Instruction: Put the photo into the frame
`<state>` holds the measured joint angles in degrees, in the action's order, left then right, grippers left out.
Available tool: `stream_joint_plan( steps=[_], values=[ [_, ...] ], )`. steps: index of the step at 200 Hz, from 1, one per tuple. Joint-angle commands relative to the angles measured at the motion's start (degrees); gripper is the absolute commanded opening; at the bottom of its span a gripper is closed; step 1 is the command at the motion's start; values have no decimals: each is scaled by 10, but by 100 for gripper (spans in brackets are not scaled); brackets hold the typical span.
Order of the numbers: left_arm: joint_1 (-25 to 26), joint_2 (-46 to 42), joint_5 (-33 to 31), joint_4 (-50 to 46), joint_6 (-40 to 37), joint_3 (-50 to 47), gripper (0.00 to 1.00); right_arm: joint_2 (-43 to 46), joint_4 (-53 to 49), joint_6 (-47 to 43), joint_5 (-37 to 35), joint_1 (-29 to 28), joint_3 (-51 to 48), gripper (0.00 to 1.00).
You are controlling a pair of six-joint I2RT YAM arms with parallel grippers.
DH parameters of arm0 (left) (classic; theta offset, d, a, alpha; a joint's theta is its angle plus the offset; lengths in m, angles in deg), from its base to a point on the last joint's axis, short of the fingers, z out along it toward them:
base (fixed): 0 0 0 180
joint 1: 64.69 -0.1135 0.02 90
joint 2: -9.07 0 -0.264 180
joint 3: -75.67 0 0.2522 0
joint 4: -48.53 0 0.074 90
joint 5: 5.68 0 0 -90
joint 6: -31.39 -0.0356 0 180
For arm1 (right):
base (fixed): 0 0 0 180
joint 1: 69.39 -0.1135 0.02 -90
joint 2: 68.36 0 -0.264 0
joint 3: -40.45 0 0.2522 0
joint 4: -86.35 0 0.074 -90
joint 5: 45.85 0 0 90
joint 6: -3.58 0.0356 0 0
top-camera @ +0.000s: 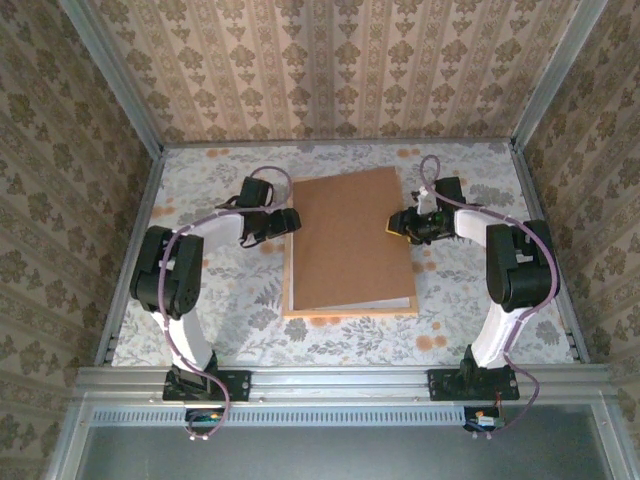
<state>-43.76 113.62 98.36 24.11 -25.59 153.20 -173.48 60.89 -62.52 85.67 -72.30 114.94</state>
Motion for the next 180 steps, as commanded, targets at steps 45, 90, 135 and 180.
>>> stream_joint_plan(
  steps=[45, 90, 135, 180],
  values=[
    [9, 31, 25, 12, 16, 25, 78, 2, -9, 15, -42, -31, 4, 47],
    [18, 38, 37, 22, 22, 26, 78, -3, -40, 17, -93, -51, 20, 54],
    [19, 35, 30, 18, 20, 27, 78, 2, -116, -2, -181, -76, 47, 63],
    [19, 28, 12, 4, 5, 31, 79, 4, -164, -17, -231, -88, 73, 71]
  ],
)
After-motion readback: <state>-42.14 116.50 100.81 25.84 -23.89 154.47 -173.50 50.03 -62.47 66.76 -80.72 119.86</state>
